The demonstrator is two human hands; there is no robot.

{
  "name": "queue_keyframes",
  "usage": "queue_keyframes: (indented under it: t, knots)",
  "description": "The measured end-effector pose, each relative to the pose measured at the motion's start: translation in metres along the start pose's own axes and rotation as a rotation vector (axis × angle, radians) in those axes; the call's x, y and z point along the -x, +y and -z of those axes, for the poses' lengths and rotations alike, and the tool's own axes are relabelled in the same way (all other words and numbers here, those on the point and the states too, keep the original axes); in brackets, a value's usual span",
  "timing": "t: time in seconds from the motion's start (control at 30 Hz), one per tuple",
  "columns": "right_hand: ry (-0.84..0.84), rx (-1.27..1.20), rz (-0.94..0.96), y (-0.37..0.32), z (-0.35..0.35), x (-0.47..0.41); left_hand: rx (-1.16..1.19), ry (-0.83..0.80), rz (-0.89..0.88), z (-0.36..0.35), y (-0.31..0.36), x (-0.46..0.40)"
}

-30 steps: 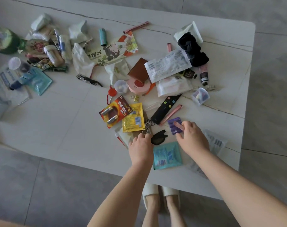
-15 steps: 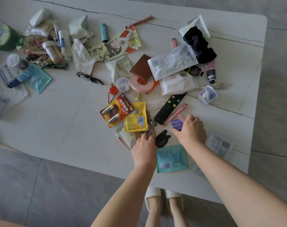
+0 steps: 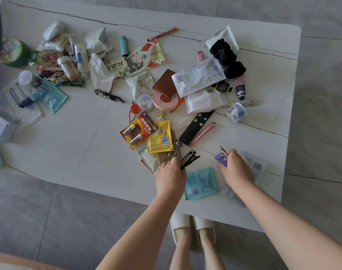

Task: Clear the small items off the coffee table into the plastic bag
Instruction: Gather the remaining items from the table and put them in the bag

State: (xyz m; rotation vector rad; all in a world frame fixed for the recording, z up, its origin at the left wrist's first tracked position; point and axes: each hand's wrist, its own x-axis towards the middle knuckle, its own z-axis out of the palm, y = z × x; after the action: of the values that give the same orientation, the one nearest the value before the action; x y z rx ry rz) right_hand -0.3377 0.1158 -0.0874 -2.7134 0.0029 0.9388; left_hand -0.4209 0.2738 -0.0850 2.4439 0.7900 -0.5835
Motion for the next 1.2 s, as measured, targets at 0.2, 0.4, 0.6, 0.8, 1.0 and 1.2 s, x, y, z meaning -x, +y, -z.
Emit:
queue_keyframes:
  t: [0.2, 0.4, 0.6, 0.8, 1.0, 1.2]
  knots:
    - [-0.048, -0.080, -0.007, 0.017, -0.001, 0.017, 0.050, -0.276, 0.016, -0.014, 0.013, 0.009]
    - [-0.041, -0.081, 0.000, 0.028, -0.010, 0.021, -0.055, -0.209, -0.046, -0.039, 0.006, 0.007]
    - [-0.038, -0.080, -0.011, 0.028, -0.013, 0.022, -0.092, -0.149, -0.033, -0.051, 0.008, 0.008]
    - [-0.044, -0.056, 0.010, 0.023, -0.012, 0.020, -0.183, -0.128, -0.011, -0.058, 0.006, 0.009]
    - [-0.063, -0.094, 0.005, 0.020, -0.017, 0.022, -0.151, -0.101, 0.025, -0.064, 0.009, 0.014]
    - [-0.155, -0.165, 0.025, 0.014, -0.021, 0.022, -0.128, -0.112, 0.068, -0.065, 0.007, 0.013]
